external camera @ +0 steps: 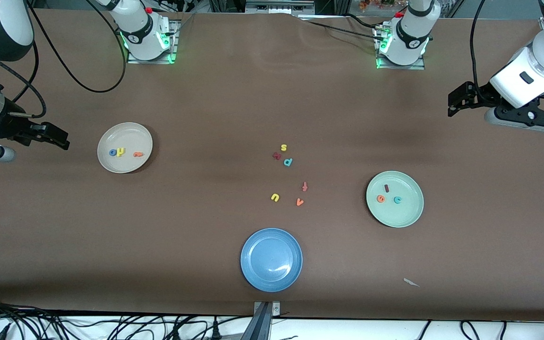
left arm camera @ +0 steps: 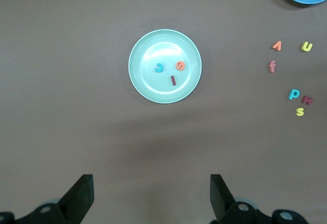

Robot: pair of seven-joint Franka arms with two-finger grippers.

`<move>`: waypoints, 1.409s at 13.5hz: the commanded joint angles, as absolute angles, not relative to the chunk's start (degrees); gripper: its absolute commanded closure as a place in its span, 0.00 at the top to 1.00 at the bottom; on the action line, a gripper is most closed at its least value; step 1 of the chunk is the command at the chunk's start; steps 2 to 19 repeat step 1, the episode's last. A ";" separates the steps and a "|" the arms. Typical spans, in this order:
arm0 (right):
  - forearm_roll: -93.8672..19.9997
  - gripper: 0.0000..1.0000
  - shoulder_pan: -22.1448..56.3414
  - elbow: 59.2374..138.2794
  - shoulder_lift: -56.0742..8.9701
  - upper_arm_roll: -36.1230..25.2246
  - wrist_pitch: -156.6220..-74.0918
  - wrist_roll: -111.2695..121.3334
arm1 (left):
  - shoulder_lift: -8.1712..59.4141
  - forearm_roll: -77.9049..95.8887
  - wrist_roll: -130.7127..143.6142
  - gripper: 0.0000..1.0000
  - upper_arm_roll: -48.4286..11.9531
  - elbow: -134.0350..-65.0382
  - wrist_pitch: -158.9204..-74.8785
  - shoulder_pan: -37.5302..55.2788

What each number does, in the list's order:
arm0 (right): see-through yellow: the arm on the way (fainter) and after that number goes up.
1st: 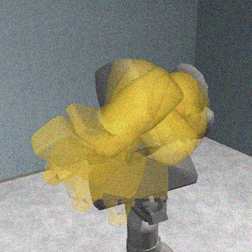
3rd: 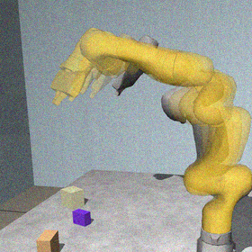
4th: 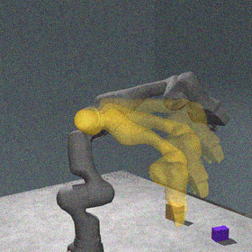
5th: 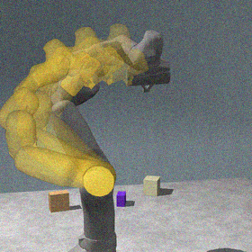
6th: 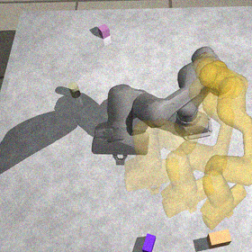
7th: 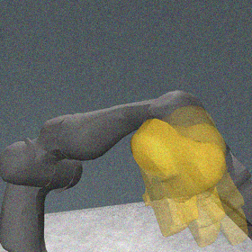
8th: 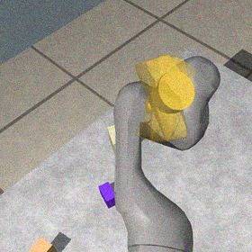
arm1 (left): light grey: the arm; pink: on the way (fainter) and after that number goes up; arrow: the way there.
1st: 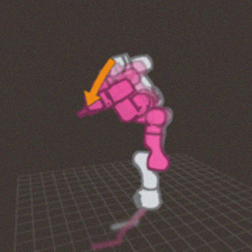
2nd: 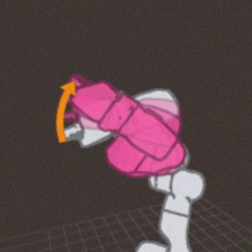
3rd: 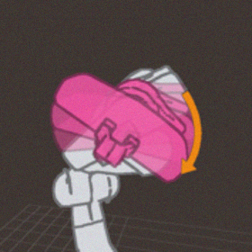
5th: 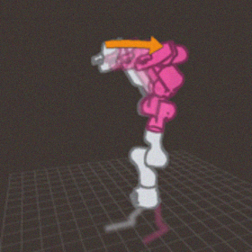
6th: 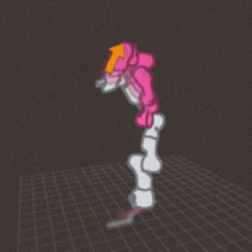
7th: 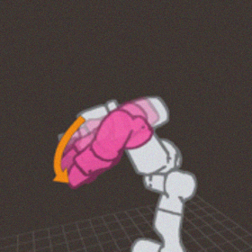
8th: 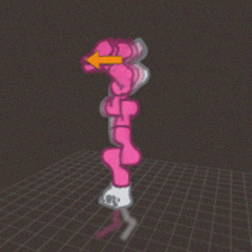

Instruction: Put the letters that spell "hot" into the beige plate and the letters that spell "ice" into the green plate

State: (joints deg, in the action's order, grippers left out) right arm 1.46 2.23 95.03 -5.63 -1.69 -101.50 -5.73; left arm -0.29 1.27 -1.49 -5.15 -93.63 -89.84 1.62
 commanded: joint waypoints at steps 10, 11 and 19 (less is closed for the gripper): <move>1.05 1.00 1.85 93.87 -5.45 -1.50 -99.93 -5.89 | -1.32 2.72 -2.46 1.00 -4.92 -94.92 -90.00 1.15; 1.05 1.00 1.85 93.87 -5.45 -1.50 -99.93 -5.89 | -1.32 2.72 -2.46 1.00 -4.92 -94.92 -90.00 1.15; 1.05 1.00 1.85 93.87 -5.45 -1.50 -99.93 -5.89 | -1.32 2.72 -2.46 1.00 -4.92 -94.92 -90.00 1.15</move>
